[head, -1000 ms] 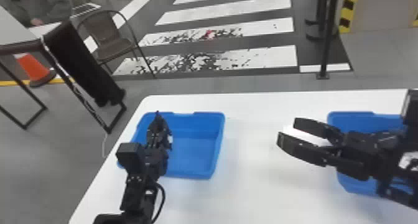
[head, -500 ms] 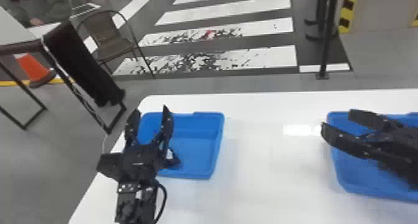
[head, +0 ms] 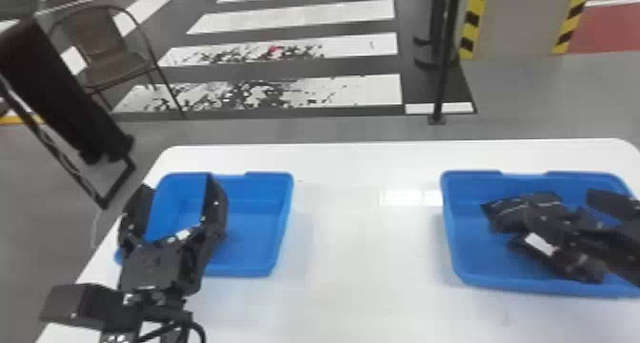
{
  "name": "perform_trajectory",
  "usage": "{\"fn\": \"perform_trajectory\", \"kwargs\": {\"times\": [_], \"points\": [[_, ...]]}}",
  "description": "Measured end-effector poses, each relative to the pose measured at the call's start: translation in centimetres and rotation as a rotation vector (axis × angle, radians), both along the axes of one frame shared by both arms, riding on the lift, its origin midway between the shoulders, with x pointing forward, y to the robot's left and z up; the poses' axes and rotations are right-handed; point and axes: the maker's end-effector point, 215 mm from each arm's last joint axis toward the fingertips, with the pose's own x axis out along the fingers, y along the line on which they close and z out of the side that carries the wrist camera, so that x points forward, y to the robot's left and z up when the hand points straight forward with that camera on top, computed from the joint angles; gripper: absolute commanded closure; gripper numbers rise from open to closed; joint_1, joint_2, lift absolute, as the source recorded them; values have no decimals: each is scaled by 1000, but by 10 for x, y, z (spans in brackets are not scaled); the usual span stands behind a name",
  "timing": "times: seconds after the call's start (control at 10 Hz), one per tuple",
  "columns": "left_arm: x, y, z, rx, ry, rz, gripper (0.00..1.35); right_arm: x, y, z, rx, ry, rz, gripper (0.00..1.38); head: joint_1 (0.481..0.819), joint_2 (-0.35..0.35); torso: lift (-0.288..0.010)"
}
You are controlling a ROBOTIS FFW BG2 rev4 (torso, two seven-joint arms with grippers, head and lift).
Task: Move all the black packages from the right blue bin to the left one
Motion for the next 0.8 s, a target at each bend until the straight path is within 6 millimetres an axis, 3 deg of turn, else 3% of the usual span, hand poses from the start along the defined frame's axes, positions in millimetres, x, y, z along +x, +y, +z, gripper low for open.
{"fn": "perform_trajectory", "kwargs": {"times": [0.1, 0.3, 0.5, 0.8], "points": [[-1, -11, -3, -16, 5, -23, 177, -2, -21, -16, -34, 48, -49, 156, 695, 85, -154], [-1, -27, -7, -30, 14, -55, 176, -3, -45, -48, -58, 140, -106, 159, 695, 21, -154], [0, -32, -11, -35, 27, -70, 177, -9, -54, -72, -59, 220, -137, 159, 695, 3, -154], [0, -35, -13, -36, 33, -78, 177, -20, -63, -88, -81, 297, -185, 159, 695, -11, -154]]}}
